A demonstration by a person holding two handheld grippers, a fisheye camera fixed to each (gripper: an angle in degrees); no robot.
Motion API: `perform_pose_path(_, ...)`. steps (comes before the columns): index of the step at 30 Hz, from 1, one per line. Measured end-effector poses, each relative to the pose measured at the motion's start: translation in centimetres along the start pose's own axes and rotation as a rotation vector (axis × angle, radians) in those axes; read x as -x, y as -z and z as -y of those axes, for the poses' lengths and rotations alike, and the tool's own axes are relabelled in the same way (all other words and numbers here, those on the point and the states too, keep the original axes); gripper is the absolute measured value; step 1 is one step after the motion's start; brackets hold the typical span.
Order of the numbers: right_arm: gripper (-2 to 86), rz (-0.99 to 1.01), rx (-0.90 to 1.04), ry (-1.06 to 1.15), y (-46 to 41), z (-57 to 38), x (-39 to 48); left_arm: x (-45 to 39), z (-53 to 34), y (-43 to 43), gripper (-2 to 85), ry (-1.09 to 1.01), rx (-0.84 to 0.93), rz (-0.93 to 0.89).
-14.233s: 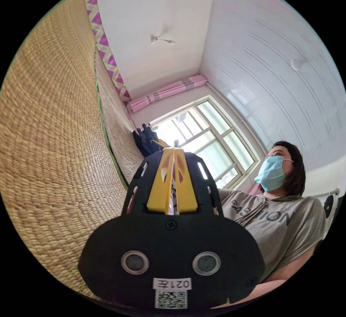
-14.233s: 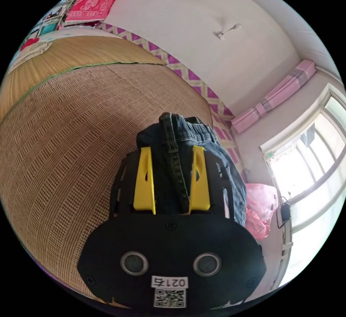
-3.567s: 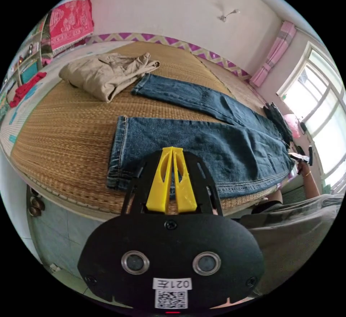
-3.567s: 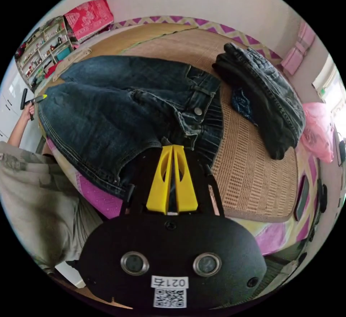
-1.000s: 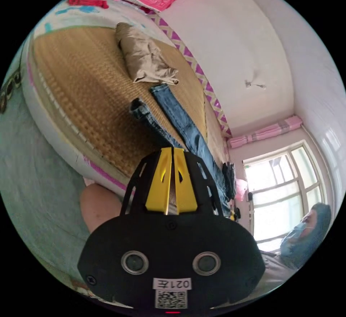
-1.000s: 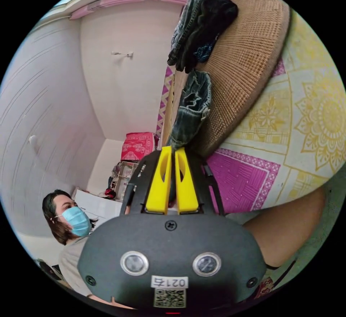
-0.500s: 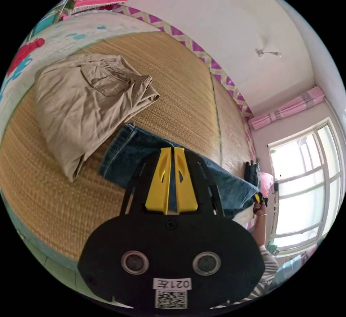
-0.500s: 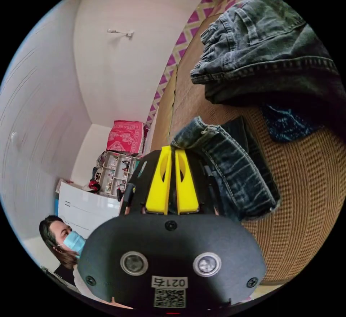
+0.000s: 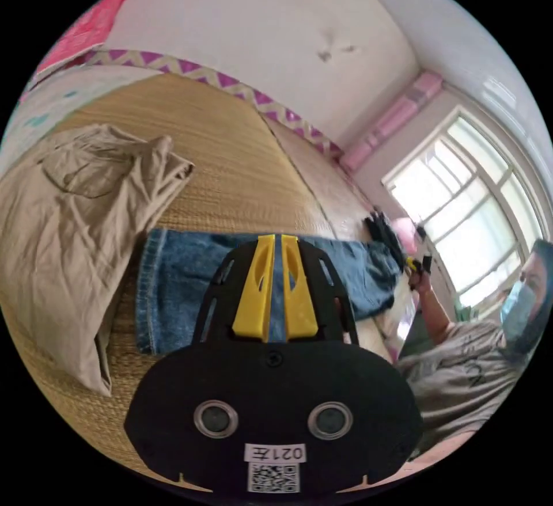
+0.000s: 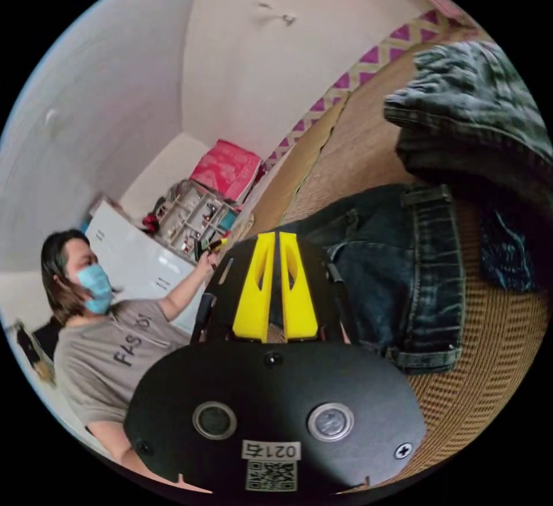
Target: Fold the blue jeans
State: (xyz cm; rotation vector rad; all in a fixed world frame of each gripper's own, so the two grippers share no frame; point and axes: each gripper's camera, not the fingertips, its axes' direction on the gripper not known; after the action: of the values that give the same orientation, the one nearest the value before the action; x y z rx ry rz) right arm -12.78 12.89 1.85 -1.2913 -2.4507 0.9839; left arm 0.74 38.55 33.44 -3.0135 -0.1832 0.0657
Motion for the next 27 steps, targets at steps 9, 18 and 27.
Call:
perform_pose_path(9, 2.3, -0.658, 0.501, 0.553, -20.7, -6.9, 13.4, 1.0, -2.2, -3.5, -0.9, 0.029, 0.119, 0.208)
perform_pose_path(18, 4.1, -0.735, 0.693, 0.470, -26.6, -5.8, 19.1, -11.9, -3.5, -6.3, -0.9, -0.424, 0.128, -0.028)
perform_pose_path(27, -0.8, -0.734, 0.594, 0.774, -36.3, -13.7, 28.8, -11.6, -4.1, -13.3, -0.9, -0.318, 0.328, -0.008)
